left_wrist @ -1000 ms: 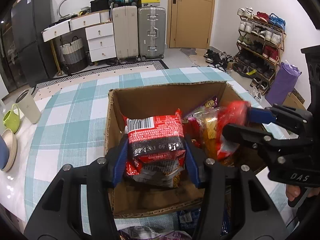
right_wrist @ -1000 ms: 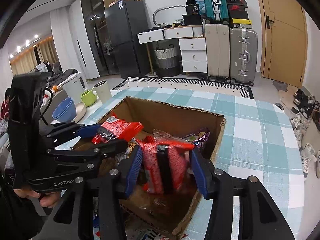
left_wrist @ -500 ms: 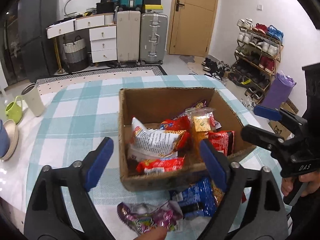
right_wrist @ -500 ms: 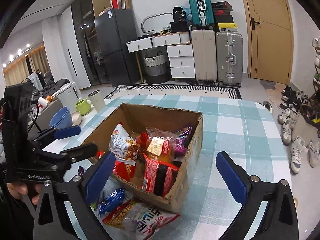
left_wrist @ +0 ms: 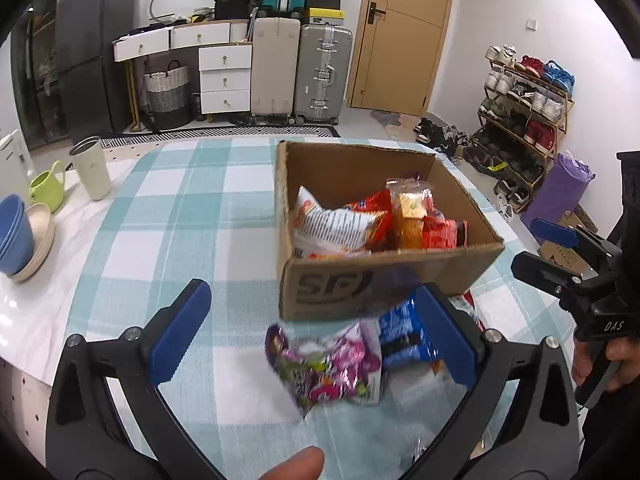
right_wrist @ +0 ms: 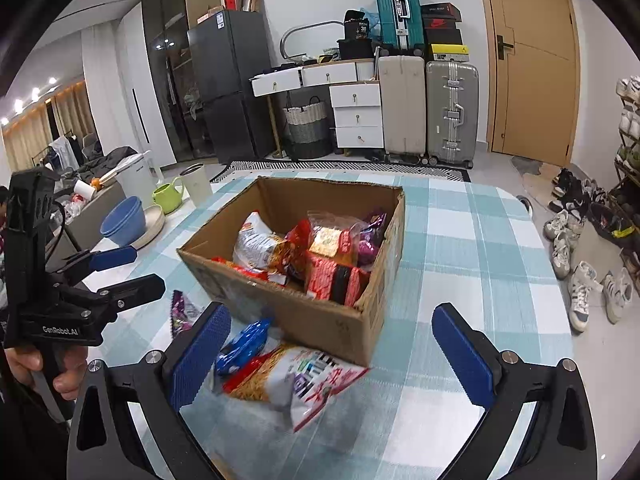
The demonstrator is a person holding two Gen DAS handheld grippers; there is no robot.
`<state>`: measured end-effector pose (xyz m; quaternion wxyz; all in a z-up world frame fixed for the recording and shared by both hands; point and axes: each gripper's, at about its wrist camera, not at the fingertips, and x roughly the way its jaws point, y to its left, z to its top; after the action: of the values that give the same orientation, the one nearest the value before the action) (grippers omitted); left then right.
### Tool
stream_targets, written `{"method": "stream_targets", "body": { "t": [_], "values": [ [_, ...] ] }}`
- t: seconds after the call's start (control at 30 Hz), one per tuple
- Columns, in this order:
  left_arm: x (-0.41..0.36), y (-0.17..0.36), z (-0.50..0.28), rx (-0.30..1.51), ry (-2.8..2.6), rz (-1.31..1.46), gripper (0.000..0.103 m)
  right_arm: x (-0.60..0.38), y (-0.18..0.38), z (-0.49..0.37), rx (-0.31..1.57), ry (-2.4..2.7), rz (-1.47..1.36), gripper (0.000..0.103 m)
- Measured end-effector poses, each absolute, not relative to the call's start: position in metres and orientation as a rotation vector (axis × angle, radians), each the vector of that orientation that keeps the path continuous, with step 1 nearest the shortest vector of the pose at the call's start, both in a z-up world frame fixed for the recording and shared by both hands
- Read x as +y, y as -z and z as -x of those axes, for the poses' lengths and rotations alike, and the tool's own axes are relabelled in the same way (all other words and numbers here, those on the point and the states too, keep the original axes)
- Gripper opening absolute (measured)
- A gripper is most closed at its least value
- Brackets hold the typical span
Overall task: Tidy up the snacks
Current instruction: 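Withdraw both tools from the box toward the remaining snacks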
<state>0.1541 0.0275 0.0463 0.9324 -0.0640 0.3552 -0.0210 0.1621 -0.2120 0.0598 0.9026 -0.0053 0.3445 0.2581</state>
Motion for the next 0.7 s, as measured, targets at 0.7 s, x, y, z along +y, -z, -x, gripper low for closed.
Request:
{"method": "stream_targets", "body": {
  "t": [0.7],
  "values": [
    [0.023,-0.044,-0.059,0.723,-0.019,0.08,0.102,-0.227,-0.035,-0.08,0.754,-0.533,0.006,0.102]
  ]
}}
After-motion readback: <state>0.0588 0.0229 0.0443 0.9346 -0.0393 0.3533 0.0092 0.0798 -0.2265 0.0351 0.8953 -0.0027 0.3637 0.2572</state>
